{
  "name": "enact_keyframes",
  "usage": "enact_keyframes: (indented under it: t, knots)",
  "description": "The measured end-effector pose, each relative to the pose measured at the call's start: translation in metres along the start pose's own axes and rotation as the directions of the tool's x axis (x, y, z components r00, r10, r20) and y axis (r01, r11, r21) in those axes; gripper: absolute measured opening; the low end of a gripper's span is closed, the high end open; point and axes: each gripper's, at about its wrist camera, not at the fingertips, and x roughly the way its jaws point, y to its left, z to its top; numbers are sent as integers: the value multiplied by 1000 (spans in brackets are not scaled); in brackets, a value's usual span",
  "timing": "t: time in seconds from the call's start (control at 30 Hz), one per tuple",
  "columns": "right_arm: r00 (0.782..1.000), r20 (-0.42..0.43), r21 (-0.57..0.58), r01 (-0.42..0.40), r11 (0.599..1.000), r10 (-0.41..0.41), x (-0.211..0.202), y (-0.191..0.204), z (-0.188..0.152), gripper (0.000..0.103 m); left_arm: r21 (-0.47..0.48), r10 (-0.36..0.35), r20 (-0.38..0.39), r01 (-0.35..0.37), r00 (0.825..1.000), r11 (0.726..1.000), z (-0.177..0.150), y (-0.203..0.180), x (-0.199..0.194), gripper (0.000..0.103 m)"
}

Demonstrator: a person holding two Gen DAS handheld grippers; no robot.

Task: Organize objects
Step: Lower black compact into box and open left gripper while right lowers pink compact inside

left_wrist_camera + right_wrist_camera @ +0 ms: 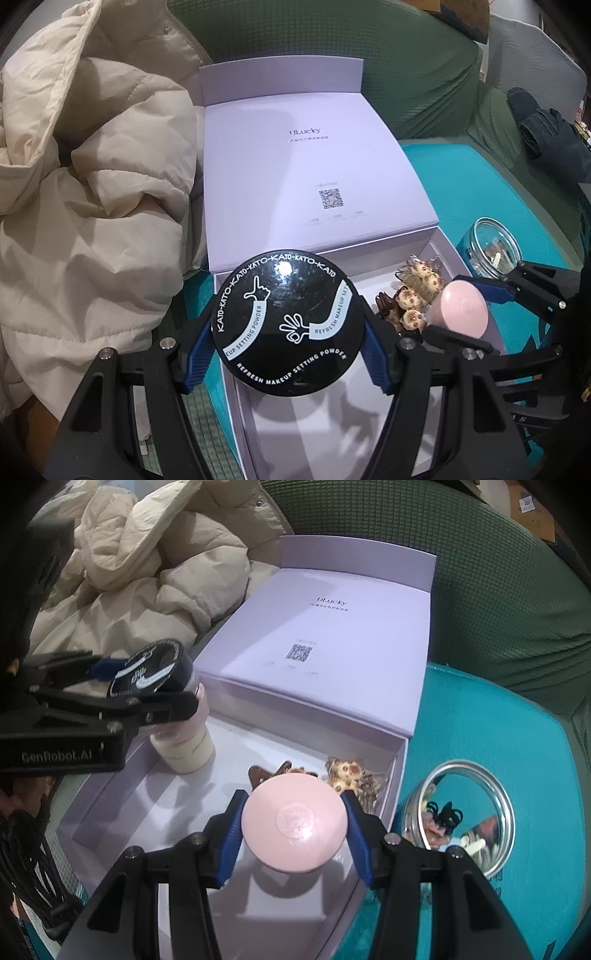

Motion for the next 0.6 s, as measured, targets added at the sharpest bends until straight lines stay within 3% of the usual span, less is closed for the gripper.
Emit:
enact_keyframes:
  t: [0.23,0.6]
  knots:
    - [1000,-1,34,-25,999,26,15,-4,12,51,-12,8,-25,-8,1000,1000,-2,5,9,67]
    - [1000,3,21,-1,1000,1,26,-2,18,51,-17,18,-20,-19,1000,1000,-1,4,9,67]
